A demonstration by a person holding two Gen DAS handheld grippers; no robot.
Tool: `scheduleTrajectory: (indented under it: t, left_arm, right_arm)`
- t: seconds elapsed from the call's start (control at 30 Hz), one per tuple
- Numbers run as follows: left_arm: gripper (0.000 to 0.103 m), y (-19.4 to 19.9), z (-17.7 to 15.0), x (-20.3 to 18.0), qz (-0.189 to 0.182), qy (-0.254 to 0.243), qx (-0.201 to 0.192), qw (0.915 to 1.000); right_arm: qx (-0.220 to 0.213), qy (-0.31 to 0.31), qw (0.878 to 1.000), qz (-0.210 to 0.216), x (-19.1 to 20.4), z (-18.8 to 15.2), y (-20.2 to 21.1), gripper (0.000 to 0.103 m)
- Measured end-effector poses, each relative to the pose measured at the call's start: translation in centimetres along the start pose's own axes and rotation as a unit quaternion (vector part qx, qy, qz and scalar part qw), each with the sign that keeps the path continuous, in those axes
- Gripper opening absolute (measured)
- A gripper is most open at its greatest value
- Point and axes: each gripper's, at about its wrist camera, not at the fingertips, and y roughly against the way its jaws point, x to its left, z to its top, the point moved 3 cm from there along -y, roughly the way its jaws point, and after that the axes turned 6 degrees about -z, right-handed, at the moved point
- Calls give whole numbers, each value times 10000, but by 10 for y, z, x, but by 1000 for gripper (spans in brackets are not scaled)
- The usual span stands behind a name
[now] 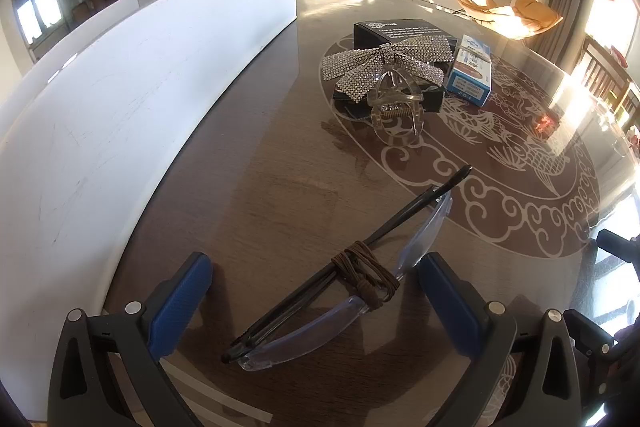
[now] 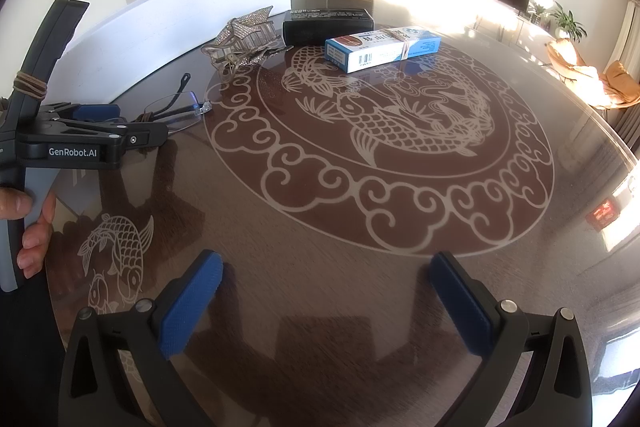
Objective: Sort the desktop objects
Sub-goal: 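Move the right tool to the rhinestone bow clip and close on it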
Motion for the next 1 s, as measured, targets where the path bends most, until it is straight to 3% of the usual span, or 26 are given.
scheduleTrajectory:
  t: [0.2, 0.27, 0.33, 0.43, 0.57, 0.63, 0.67, 0.73, 0.77, 0.9, 1.0]
  left_arm:
    - [103, 1, 0, 1, 18, 25, -18, 10000]
    - [103, 2, 0, 2, 18, 31, -24, 10000]
    - [103, 2, 0, 2, 20, 31, -25, 10000]
    - [103, 3, -1, 3, 22, 33, -30, 10000]
    - [103, 3, -1, 3, 22, 32, -29, 10000]
    - [103, 2, -1, 3, 22, 32, -29, 10000]
    - [103, 3, -1, 3, 22, 33, -30, 10000]
    - [103, 2, -1, 3, 17, 33, -30, 10000]
    - [103, 2, -1, 3, 14, 32, -31, 10000]
    - [103, 1, 0, 3, 23, 35, -37, 10000]
    - [103, 0, 2, 3, 24, 39, -39, 10000]
  right_arm:
    - [160, 226, 9995, 135, 1, 8, -5, 103]
    - [487, 466, 9977, 88, 3, 29, -14, 103]
    - [234, 851, 9961, -17, 11, 63, -12, 102]
    - [-383, 1836, 9823, -15, 43, 120, -4, 102]
    - [-187, 2934, 9558, 29, 89, 168, -34, 102]
    - [44, 3193, 9475, 160, 104, 181, -53, 90]
    - [227, 3235, 9454, 315, 110, 184, -63, 86]
    - [574, 3218, 9436, 533, 117, 188, -81, 60]
    - [759, 3195, 9425, 620, 119, 187, -89, 54]
    - [741, 2693, 9558, 921, 106, 184, -87, 51]
    - [574, 2180, 9706, 844, 79, 174, -75, 50]
